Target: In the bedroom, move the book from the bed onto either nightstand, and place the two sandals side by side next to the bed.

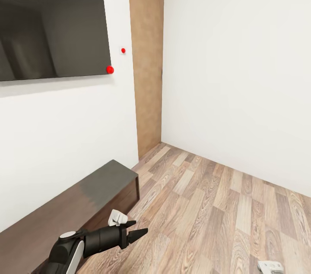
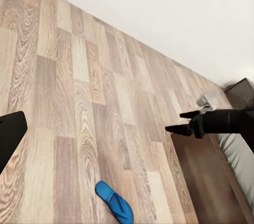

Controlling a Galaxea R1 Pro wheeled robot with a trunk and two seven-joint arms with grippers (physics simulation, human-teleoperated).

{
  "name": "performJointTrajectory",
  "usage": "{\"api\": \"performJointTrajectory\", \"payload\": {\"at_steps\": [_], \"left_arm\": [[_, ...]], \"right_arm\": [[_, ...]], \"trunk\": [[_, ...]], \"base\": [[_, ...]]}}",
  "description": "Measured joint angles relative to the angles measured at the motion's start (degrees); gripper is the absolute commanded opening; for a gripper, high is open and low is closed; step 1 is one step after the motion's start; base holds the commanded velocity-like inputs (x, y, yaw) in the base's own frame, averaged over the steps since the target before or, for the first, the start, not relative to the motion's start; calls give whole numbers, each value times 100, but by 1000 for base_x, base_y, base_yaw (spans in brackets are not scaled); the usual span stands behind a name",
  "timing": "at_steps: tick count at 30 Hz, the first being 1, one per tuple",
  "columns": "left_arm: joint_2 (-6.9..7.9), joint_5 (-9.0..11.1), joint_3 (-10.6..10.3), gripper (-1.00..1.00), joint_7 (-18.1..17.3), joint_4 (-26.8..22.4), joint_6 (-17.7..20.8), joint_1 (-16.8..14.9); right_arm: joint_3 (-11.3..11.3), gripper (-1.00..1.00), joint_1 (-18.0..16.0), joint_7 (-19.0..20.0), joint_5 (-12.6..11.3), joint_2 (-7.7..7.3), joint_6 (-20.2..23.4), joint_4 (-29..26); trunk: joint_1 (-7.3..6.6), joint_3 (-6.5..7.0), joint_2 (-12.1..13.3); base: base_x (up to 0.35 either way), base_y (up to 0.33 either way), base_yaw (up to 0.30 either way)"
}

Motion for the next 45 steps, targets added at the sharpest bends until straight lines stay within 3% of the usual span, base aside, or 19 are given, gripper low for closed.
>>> {"api": "performJointTrajectory", "payload": {"at_steps": [4, 7, 11, 19, 45], "left_arm": [[-6, 1, -7, 100, 2, 1, -4, -1], [-8, 2, -10, 100, 3, 1, -6, -2], [-9, 2, -11, 100, 3, 1, -6, -2], [-9, 2, -11, 100, 3, 2, -6, -2], [-18, 2, -12, 100, 12, 184, -6, -3]], "right_arm": [[0, 100, -24, -360, 36, 55, -1374, 948], [-3, 100, -35, -550, 32, 67, -2127, 1566], [2, 100, -42, -619, 19, 70, -2641, 2422], [-11, 100, -49, -585, 9, 53, -2806, 2948], [-56, 100, -48, -577, 2, 27, -2829, 2981]], "trunk": [[88, -72, -161], [154, -125, -281], [242, -197, -441], [417, -341, -762], [989, -807, -1805]], "base": [[0, 0, 0], [0, 0, 0], [0, 0, 0], [0, 0, 0], [0, 0, 0]]}}
